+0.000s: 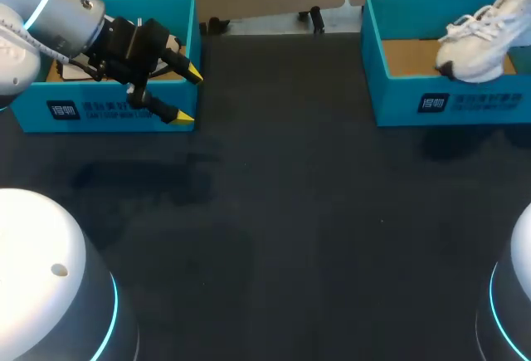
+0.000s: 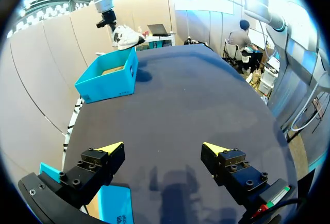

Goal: Take the shoe out of the shoebox, open the shoe tongue, remove and reinsert the insole, then place the shoe into the shoebox

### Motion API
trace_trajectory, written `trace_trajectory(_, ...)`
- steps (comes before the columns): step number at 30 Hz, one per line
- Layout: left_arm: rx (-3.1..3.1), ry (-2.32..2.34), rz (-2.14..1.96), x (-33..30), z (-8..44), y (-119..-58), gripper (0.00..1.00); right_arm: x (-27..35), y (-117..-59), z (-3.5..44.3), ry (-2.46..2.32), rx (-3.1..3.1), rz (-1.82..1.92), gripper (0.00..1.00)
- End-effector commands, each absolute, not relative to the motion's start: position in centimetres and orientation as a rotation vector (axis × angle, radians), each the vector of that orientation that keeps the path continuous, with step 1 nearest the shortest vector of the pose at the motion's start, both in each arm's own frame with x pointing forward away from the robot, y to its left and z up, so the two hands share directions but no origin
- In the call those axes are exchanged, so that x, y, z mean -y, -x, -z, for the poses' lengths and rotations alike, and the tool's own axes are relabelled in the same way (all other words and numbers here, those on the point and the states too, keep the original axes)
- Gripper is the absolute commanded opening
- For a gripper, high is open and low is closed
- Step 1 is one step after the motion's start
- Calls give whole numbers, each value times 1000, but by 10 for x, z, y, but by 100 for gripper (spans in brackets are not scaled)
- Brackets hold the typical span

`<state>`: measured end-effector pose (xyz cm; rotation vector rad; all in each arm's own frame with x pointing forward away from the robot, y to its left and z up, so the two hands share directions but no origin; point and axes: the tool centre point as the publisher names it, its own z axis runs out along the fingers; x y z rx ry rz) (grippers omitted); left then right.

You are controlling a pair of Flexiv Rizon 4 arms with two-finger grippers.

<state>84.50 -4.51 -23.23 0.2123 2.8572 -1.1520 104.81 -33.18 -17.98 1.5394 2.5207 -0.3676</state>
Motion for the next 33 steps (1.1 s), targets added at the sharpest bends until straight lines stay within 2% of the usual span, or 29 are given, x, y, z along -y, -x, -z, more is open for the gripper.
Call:
trace_trajectory(1, -2858, -212, 1148, 45, 232, -844, 100, 331, -1039, 178, -1905, -2137, 228, 0)
trace_trajectory(14, -2858, -212, 1148, 45, 232, -844, 100, 331, -1022, 183, -2252, -1791, 179, 0)
trace_trajectory(33, -2858, -212, 1148, 45, 232, -844, 100, 332, -1021, 186, -2253, -1820, 171, 0)
